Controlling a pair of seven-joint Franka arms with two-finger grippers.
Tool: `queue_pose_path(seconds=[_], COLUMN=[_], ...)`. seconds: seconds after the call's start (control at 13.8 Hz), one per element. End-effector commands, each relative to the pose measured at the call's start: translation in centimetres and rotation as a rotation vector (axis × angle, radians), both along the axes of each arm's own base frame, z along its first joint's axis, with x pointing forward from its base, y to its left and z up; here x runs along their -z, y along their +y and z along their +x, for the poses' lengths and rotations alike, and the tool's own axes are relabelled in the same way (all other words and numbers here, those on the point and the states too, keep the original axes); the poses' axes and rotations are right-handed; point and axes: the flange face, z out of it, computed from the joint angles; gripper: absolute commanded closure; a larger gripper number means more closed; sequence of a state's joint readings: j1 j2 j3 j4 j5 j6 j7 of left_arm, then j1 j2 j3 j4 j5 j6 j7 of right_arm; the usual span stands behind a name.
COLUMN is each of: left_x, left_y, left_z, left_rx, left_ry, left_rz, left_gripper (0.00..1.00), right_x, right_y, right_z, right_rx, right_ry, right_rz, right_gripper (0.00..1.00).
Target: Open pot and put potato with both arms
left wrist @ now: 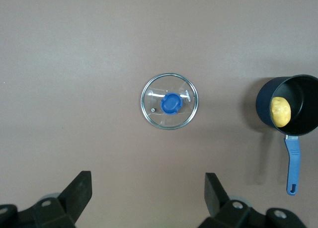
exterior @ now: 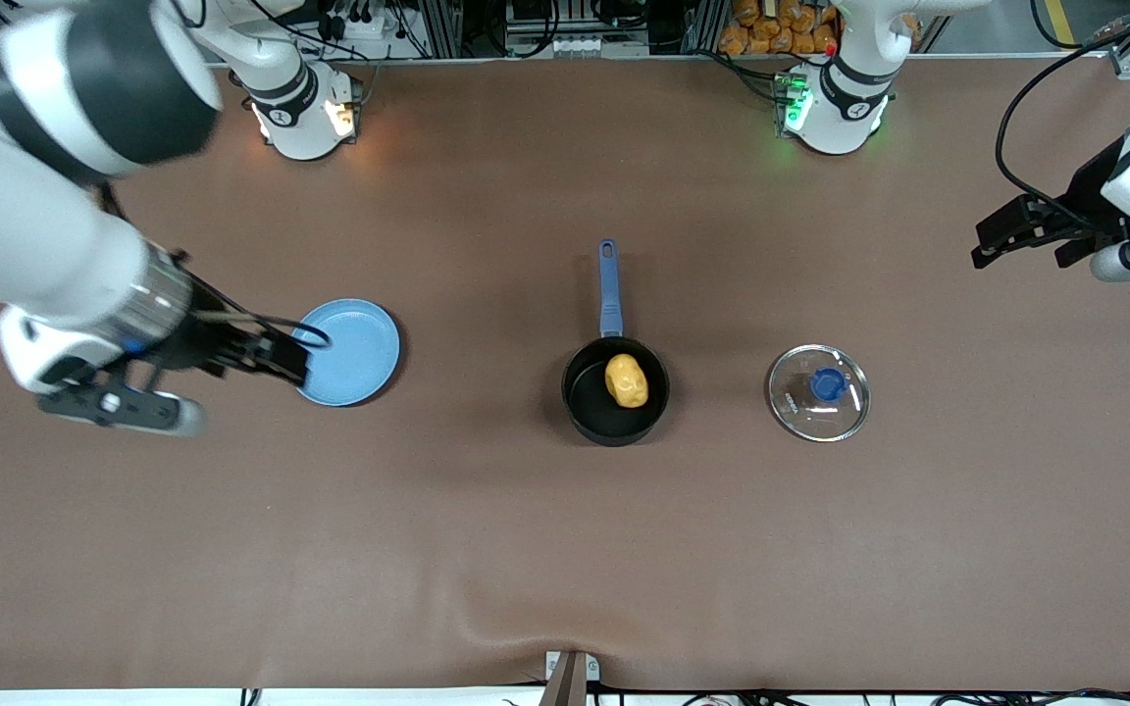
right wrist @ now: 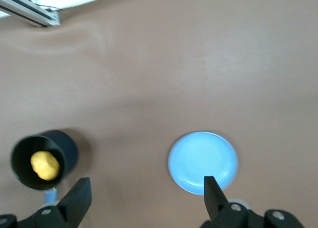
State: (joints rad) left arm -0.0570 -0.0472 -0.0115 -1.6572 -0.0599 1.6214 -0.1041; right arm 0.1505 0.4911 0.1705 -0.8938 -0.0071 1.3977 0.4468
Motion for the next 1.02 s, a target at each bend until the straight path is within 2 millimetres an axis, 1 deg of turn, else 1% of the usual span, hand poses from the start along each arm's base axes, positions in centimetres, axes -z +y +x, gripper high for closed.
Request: queue_pose_path(seconds=[0.0,0.15,0.22,0.29,0.44,0.51,0.65,0.8,0.87,0.94], left_x=[-0.4,-0.4,-0.4,-0.4,-0.4,-0.4,-0.5,-0.5,-0.5,-0.5], left_y=[0.1,0.2,0.2,0.1,0.1,0.1,0.1,0.1,0.1,0.1], left_z=[0.2,0.2,0.2,0.2,0.2,0.2,0.2,0.2,0.2,0.2], left_rx=[0.012,0.011,0.011,0.014,0.014,0.012,0.012,0.014,0.012,0.012], left_ry=[-0.001,-0.002,-0.002,-0.002,-0.002,-0.002,-0.004,-0.004,-0.005,-0.004], left_rz=[-0.024,-0.025,-0.025,-0.024,-0.024,-0.025,-0.025,-0.025,-0.025,-0.025], left_gripper=[0.00,0.00,0.00,0.00,0.00,0.00,0.00,0.00,0.00,0.00], right_x=[-2.2,-3.4,-3.3,-3.8,-3.8,-3.7,-4.0,-3.8,-3.7,-4.2], right_y=[-3.0,-5.1,-6.2,-7.1,-7.7,-8.4,-9.4,-13.0,-13.8,-14.2], right_z=[-2.5,-4.8,-5.9,-7.2,-9.9,-10.8,-12.2,-13.4,-13.4,-13.0], right_rx=[-0.011,-0.105,-0.137,-0.142,-0.138,-0.126,-0.122,-0.202,-0.247,-0.269], right_ry=[0.037,0.061,0.062,0.024,-0.031,-0.047,-0.037,-0.017,-0.014,-0.028], right_rz=[-0.043,-0.081,-0.098,-0.110,-0.128,-0.132,-0.137,-0.124,-0.122,-0.123], right_gripper=[0.00,0.00,0.00,0.00,0.00,0.00,0.00,0.00,0.00,0.00])
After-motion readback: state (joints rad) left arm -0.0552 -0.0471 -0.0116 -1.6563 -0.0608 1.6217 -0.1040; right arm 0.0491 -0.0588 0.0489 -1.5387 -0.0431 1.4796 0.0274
